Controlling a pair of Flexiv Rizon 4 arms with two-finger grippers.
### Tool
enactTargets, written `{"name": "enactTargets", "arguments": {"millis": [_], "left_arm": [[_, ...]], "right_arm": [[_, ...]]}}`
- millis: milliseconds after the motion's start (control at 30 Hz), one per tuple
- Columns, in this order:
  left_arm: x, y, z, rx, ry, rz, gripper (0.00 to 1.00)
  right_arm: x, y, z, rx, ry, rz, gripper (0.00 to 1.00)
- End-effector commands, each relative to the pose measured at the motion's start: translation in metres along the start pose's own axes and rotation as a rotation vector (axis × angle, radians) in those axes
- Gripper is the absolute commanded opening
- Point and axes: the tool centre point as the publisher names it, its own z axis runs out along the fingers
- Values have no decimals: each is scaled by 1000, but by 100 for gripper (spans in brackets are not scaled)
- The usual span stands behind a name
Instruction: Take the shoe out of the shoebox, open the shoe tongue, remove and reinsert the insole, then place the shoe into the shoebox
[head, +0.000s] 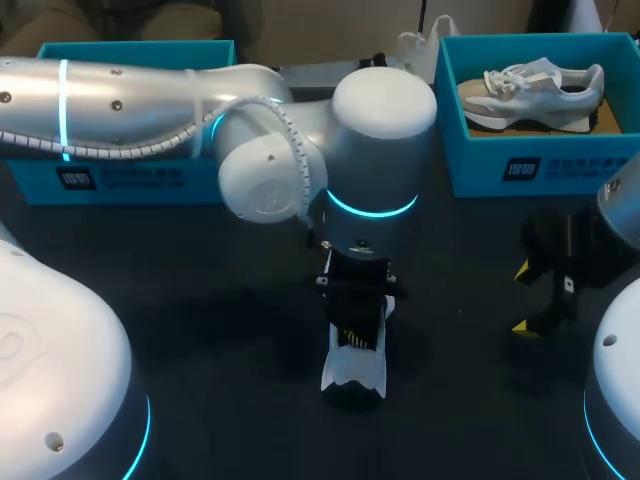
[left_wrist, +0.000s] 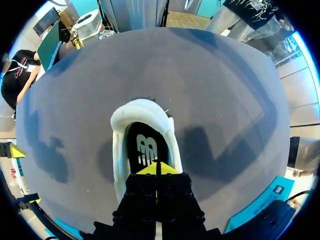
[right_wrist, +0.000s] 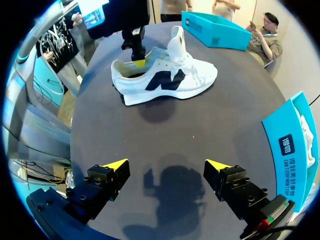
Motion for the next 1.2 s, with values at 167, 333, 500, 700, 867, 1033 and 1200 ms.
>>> {"name": "enactTargets", "arguments": {"millis": [167,333,500,700,867,1033,1200], "left_arm": [[-4,8,6,-9,-3,-18,0],[-6,14,9,-9,0,-36,0],[-7,15,9,-8,8,-38,0],[-8,15,10,-7,18,-30,100],[-5,17,9,-11,17,-42,100],[-1,23,8,-3,4,-56,100],[-1,23,0,5,-23,-43,100]], "right_arm": [[1,0,0,3,-3,1,100],[1,0,0,3,-3,1,100],[1,0,0,3,-3,1,100],[1,0,0,3,-3,1,100],[1,0,0,3,-3,1,100],[1,0,0,3,-3,1,100],[1,0,0,3,-3,1,100]]}}
